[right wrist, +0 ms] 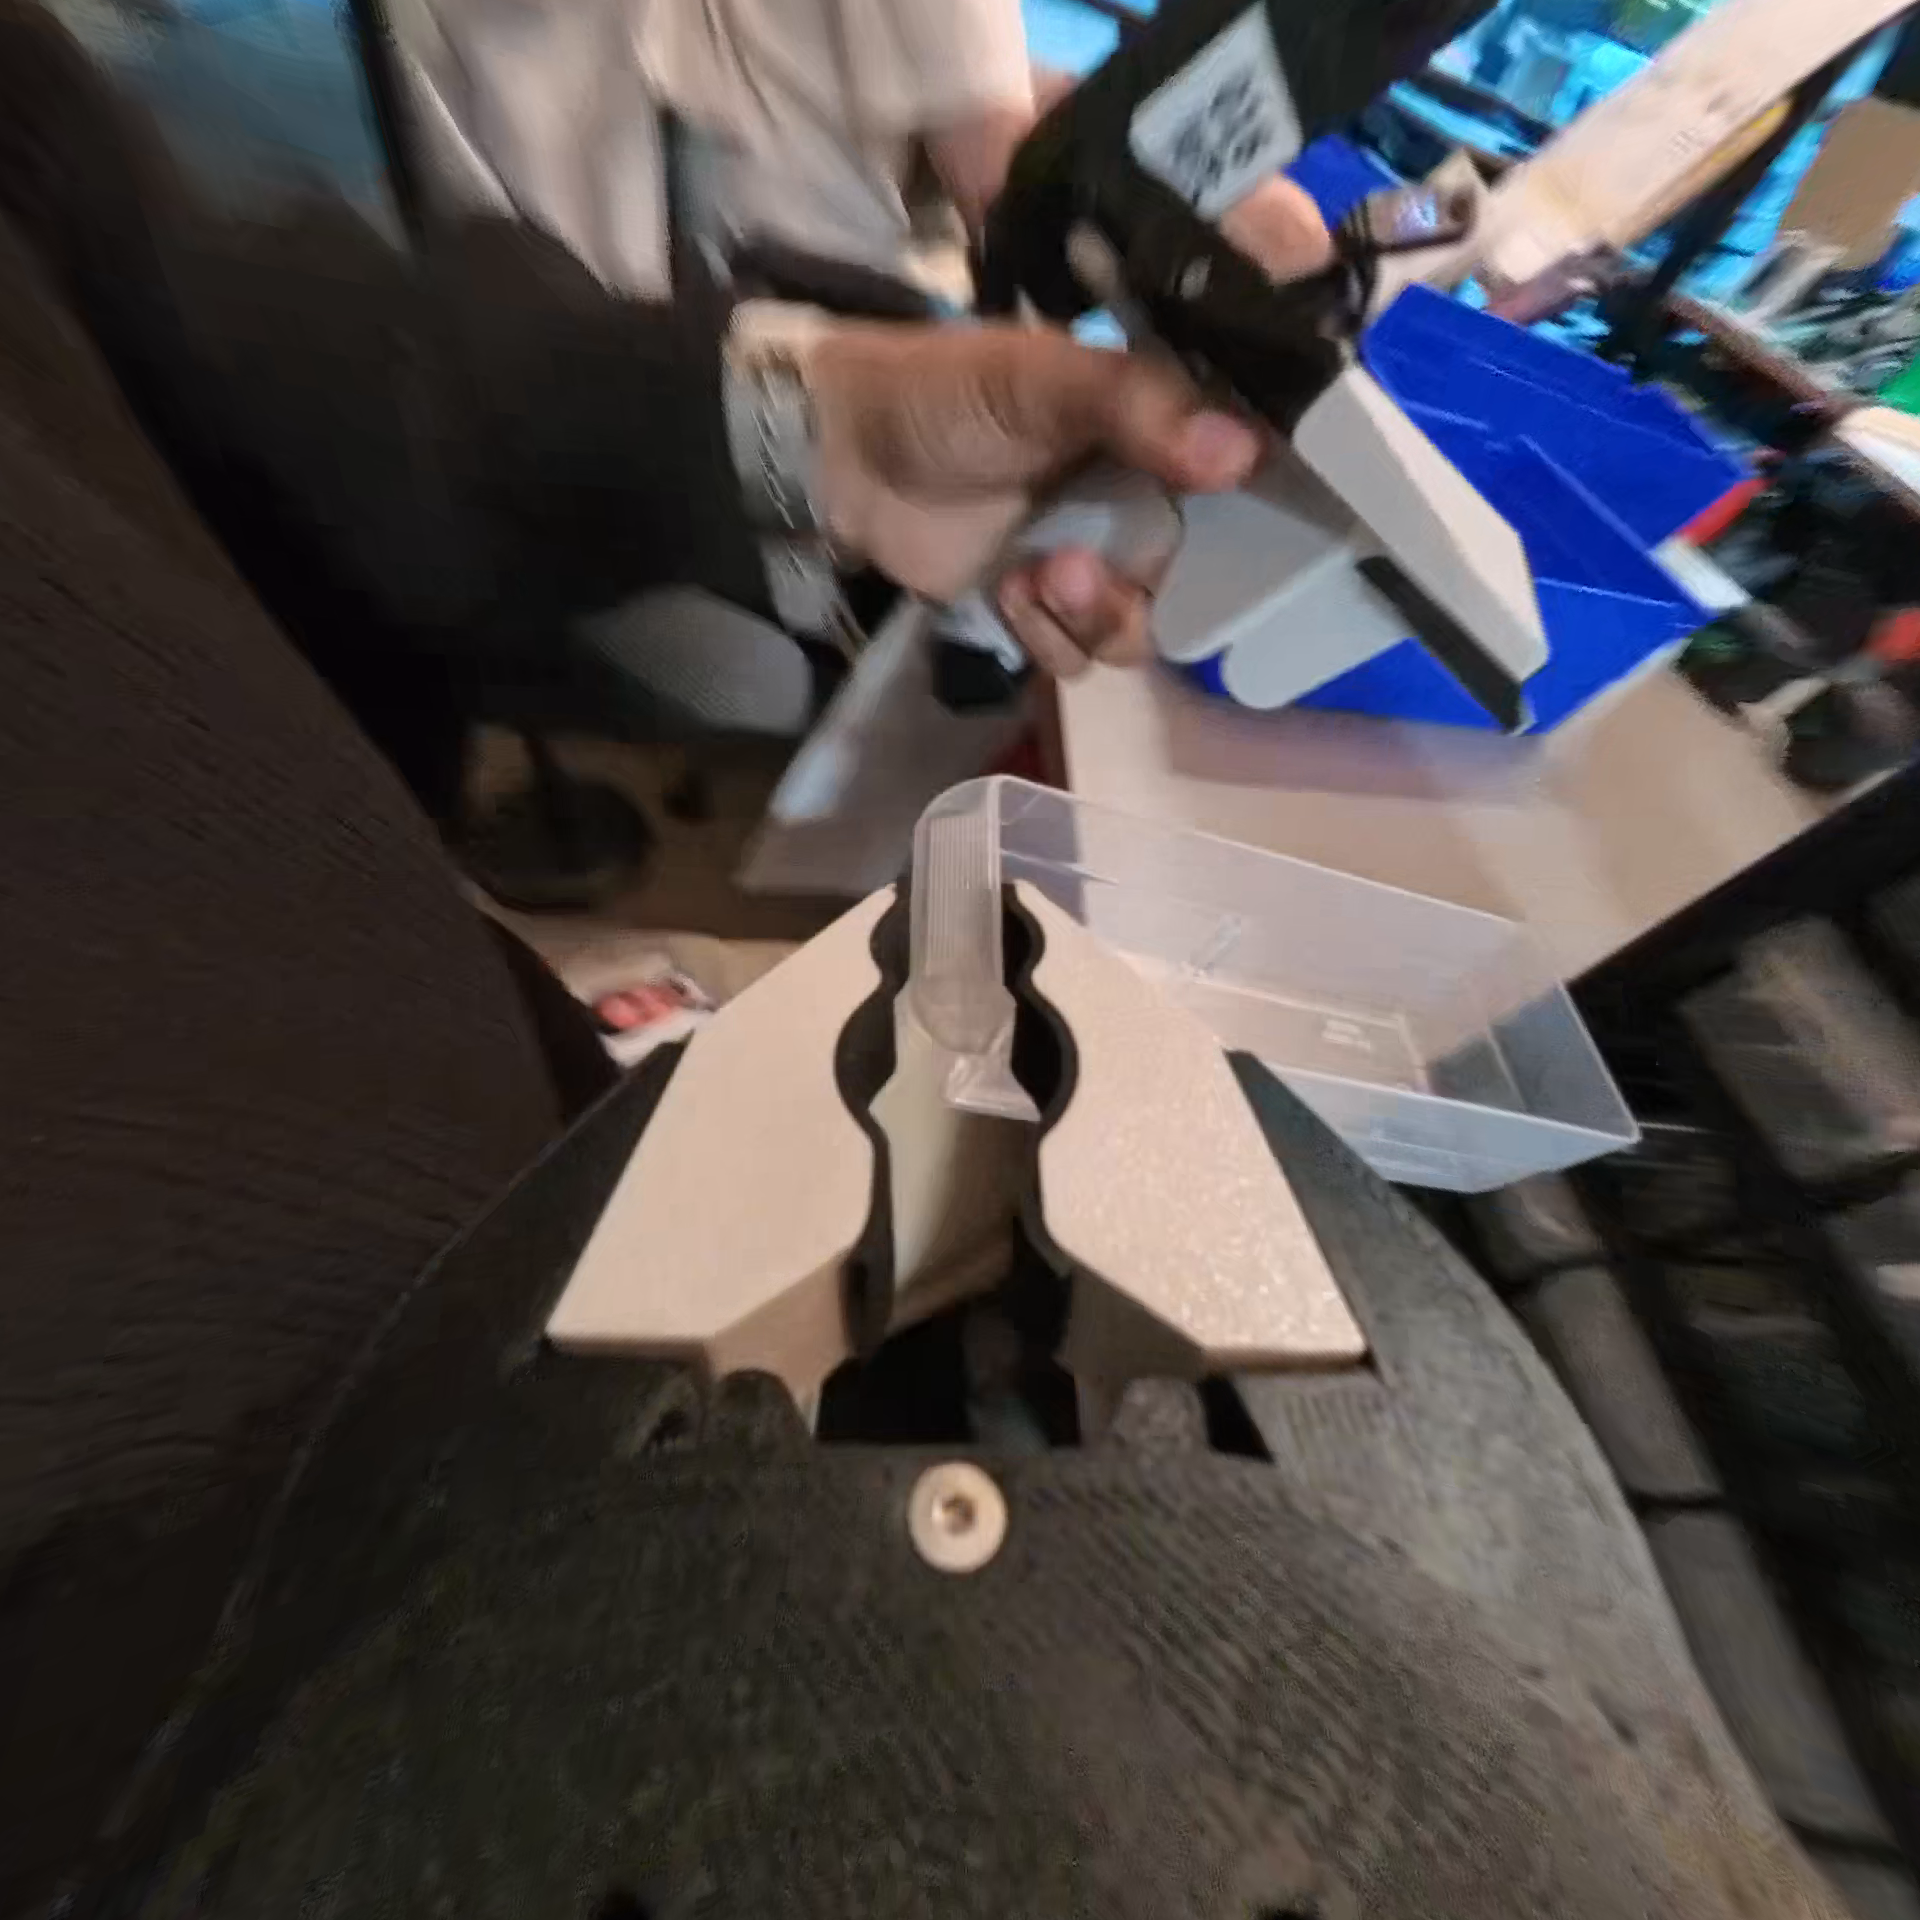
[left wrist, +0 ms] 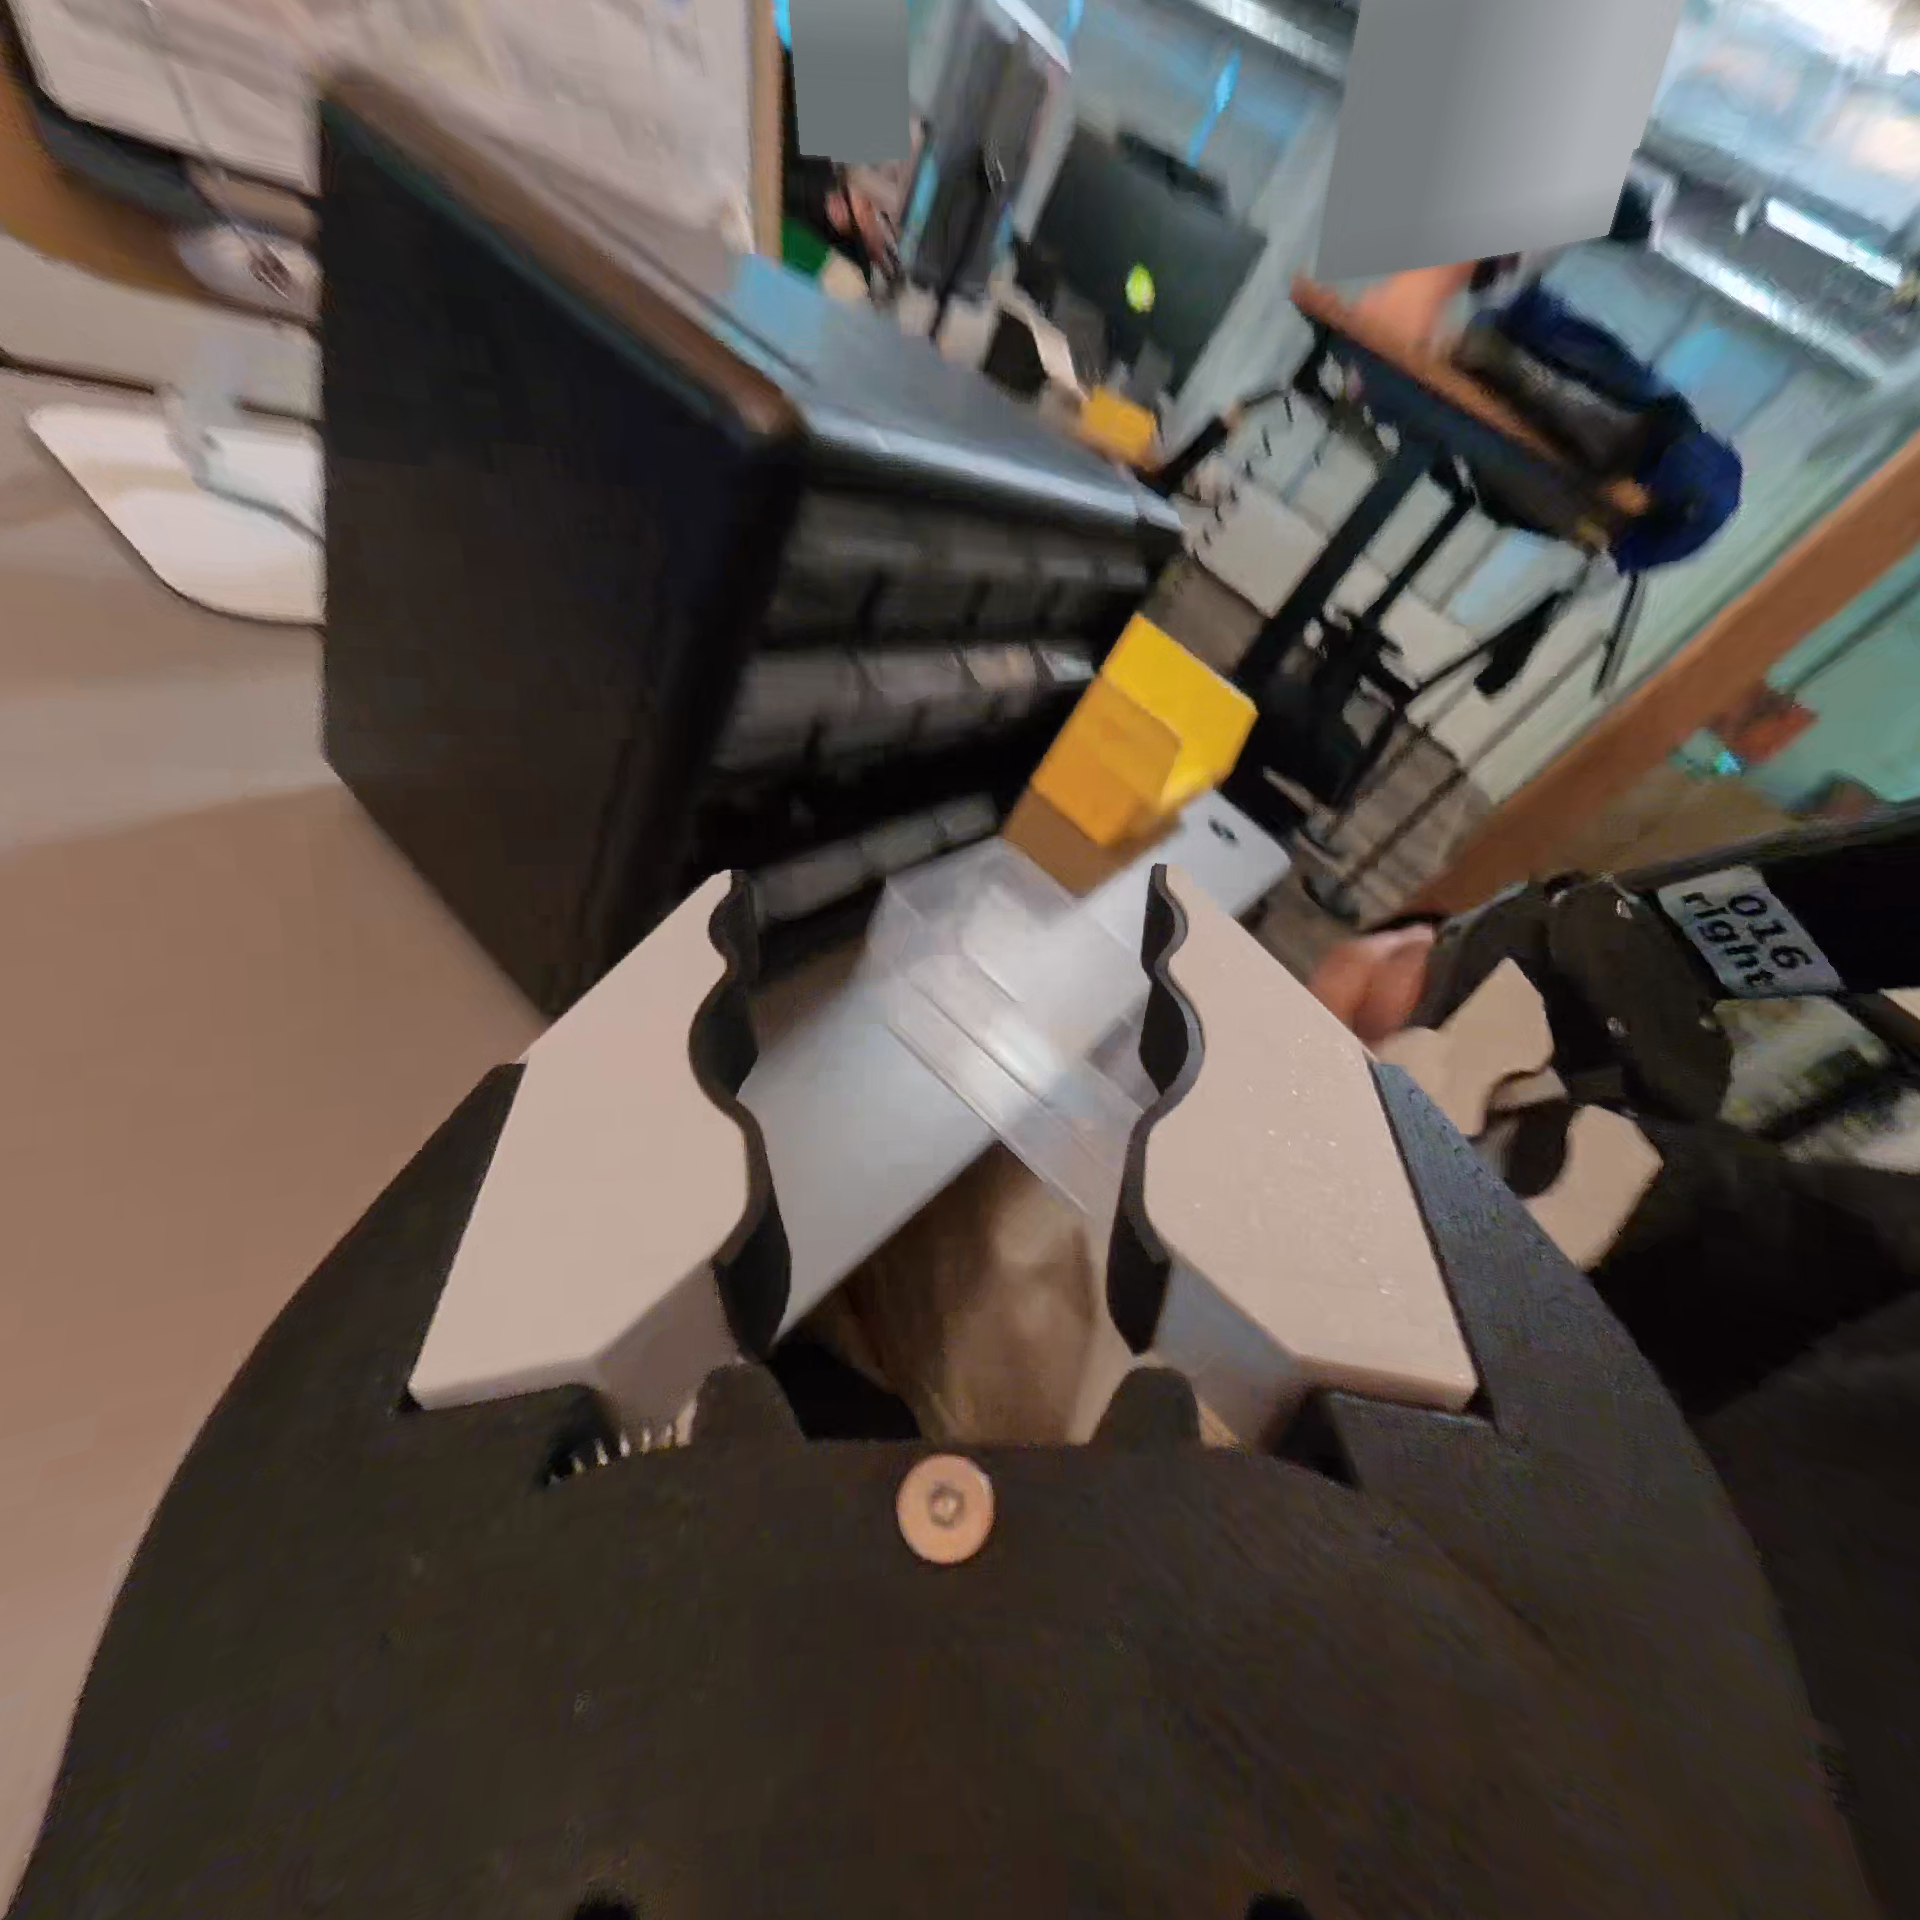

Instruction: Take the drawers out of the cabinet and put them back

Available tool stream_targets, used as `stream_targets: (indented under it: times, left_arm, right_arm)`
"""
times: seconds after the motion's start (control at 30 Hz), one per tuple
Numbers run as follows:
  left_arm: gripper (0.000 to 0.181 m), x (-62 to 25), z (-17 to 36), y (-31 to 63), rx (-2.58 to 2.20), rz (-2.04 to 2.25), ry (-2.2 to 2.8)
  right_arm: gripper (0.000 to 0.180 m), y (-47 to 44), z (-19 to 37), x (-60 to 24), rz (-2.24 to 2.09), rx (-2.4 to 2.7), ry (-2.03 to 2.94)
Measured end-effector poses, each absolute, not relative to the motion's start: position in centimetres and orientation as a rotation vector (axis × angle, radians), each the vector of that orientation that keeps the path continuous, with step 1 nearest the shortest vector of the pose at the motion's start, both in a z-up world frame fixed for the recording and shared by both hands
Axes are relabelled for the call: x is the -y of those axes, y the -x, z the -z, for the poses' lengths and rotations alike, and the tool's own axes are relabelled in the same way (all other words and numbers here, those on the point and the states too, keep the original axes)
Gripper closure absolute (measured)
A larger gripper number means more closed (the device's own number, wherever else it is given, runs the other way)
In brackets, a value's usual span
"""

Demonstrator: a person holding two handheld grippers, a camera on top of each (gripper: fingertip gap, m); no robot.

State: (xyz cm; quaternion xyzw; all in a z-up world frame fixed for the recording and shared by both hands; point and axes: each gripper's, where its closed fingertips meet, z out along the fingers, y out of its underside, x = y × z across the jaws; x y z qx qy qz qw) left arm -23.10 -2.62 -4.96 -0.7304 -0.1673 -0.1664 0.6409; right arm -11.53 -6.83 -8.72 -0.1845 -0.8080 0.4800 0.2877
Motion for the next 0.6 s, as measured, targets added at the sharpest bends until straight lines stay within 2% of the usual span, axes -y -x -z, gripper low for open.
stream_targets:
  times: [0.07,0.17,0.33,0.6]
  left_arm:
    - [0.110,2.0,4.9,25.9,0.429,0.273,1.625]
    - [0.113,1.3,5.3,30.1,0.524,0.130,1.558]
    - [0.114,0.4,5.1,32.6,0.590,0.258,1.257]
    - [0.114,-0.2,7.6,32.5,0.531,0.184,1.347]
  right_arm:
    - [0.164,11.0,6.9,5.7,-1.547,2.147,0.556]
    - [0.164,11.8,4.7,3.0,-1.724,2.086,0.612]
    - [0.164,13.6,4.5,1.8,-1.803,2.163,0.658]
    - [0.164,15.8,7.6,2.5,-1.651,2.252,0.704]
